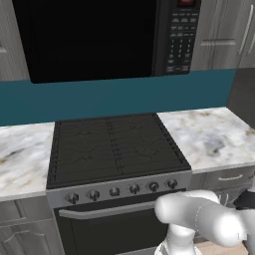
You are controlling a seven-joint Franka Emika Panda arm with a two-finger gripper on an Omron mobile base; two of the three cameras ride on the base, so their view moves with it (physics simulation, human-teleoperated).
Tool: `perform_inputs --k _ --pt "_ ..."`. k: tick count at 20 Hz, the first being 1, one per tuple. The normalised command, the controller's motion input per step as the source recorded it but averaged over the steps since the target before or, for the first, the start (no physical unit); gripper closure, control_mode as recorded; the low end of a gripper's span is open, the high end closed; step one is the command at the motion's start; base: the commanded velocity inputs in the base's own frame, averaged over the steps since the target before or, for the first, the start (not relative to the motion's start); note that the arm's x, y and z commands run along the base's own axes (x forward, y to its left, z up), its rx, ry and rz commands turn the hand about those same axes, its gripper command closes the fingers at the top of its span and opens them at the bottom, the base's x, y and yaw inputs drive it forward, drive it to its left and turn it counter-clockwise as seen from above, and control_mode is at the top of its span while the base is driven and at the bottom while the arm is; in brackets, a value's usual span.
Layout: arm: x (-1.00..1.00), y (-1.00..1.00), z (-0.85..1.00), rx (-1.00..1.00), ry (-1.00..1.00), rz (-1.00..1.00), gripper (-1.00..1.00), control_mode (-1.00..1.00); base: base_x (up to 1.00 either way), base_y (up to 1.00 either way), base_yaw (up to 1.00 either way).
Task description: Take the pizza cutter from the drawer on the right and place it on the dining counter for cutting.
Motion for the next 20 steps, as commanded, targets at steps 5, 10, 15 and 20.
perform_inputs --k 5,10,15,20 --pt "0.11 -0.12 -0.38 0.08 -0.17 -0.02 -1.0 -1.0 0.0 0.0 0.0" --pt "0.25 -0.15 -0.05 0.01 -0.07 0.0 -1.0 -1.0 0.0 0.0 0.0" --pt "0.27 -0.27 -0.06 0.0 -0.01 0.0 -1.0 -1.0 0.0 0.0 0.0" --pt "0.26 -0.17 -0.1 -0.02 -0.04 0.0 -1.0 -1.0 0.0 0.0 0.0"
